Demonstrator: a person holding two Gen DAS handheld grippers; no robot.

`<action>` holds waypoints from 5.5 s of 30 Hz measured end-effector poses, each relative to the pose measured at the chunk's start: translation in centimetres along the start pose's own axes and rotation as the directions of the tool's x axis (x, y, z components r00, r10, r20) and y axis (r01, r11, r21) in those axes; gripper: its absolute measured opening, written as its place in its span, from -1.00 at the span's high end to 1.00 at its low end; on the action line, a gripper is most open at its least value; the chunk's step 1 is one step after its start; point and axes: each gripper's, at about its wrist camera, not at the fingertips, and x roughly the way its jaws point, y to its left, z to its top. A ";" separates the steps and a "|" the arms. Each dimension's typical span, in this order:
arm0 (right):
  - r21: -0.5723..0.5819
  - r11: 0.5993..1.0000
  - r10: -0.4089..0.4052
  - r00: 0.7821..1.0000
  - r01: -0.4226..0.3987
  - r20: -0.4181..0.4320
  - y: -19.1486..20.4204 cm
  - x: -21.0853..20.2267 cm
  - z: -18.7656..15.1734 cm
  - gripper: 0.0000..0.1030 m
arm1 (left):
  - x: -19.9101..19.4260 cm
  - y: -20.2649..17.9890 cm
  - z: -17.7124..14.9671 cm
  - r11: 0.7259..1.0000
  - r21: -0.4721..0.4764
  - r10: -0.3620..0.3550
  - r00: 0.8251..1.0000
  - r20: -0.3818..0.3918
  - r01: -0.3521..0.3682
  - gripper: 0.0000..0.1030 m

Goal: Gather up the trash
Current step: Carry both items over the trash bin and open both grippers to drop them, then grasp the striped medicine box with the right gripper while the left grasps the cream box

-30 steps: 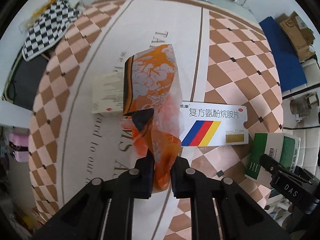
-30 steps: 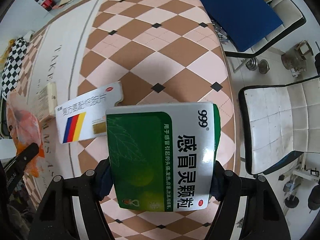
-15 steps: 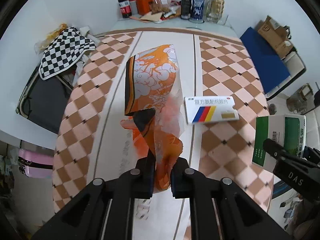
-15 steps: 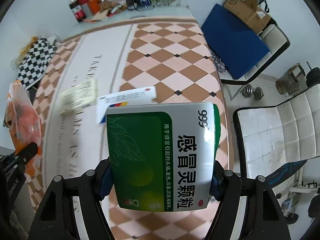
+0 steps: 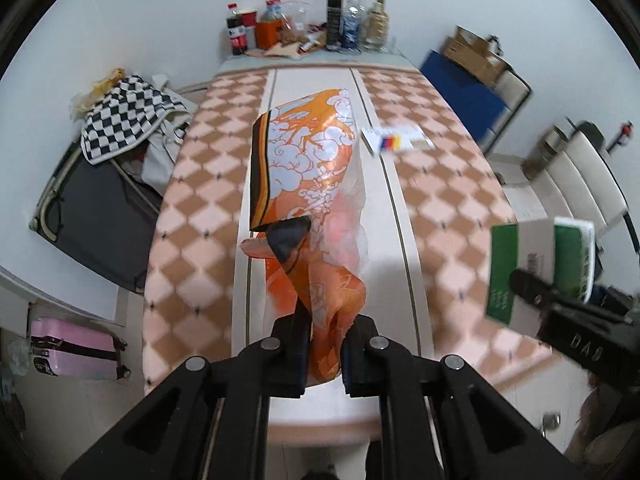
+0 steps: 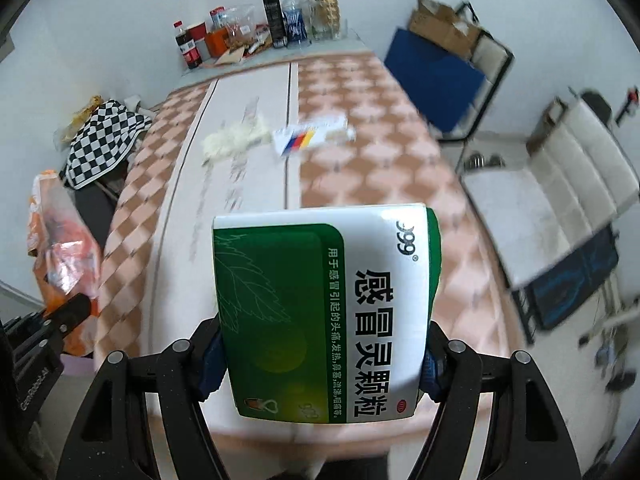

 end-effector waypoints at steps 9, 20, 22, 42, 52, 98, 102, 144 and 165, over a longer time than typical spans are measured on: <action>0.126 0.990 0.081 0.986 -0.063 -0.142 0.2 -2.5 -17.8 -0.47 | -0.9 -0.6 -13.5 0.984 0.015 -0.172 0.960 -0.223 0.179 0.82; 0.239 0.971 0.124 0.909 -0.027 -0.398 -5.8 7.4 -32.8 -0.47 | 12.2 -2.8 -24.9 0.966 -0.097 -0.255 0.814 -0.523 0.240 0.81; 0.264 0.964 0.132 0.897 -0.018 -0.421 -6.8 11.0 -34.7 -0.47 | 16.9 -3.6 -26.0 0.966 -0.123 -0.257 0.795 -0.550 0.227 0.78; 0.355 0.933 0.245 0.833 -0.063 -0.496 -10.4 44.8 -42.7 -0.95 | 40.0 -5.4 -29.7 0.989 -0.118 -0.142 0.781 -0.608 0.088 -0.95; 0.133 0.989 0.015 0.859 0.063 -0.511 -9.1 42.1 -42.1 -0.95 | 35.8 -2.7 -31.4 0.999 -0.043 0.003 0.837 -0.547 -0.032 -0.94; 0.075 0.997 0.044 0.956 -0.023 -0.291 -2.2 -2.5 -24.8 -0.95 | 1.4 -3.7 -16.0 0.990 -0.060 0.103 0.951 -0.291 -0.125 -0.94; 0.149 0.988 0.086 0.963 -0.049 -0.254 -2.7 -2.9 -19.2 -0.95 | 1.6 -3.3 -10.8 0.980 -0.073 0.164 0.959 -0.230 -0.185 -0.95; -0.740 0.625 -0.274 0.818 -0.249 -0.506 -2.0 36.9 33.8 -0.68 | 31.6 -7.9 28.7 0.871 0.413 0.369 0.911 -0.187 -0.268 -0.95; -0.560 0.813 -0.207 0.821 -0.158 -0.532 -9.0 40.0 40.6 -0.69 | 37.6 -10.2 31.4 0.661 0.731 0.213 0.890 -0.403 0.172 -0.93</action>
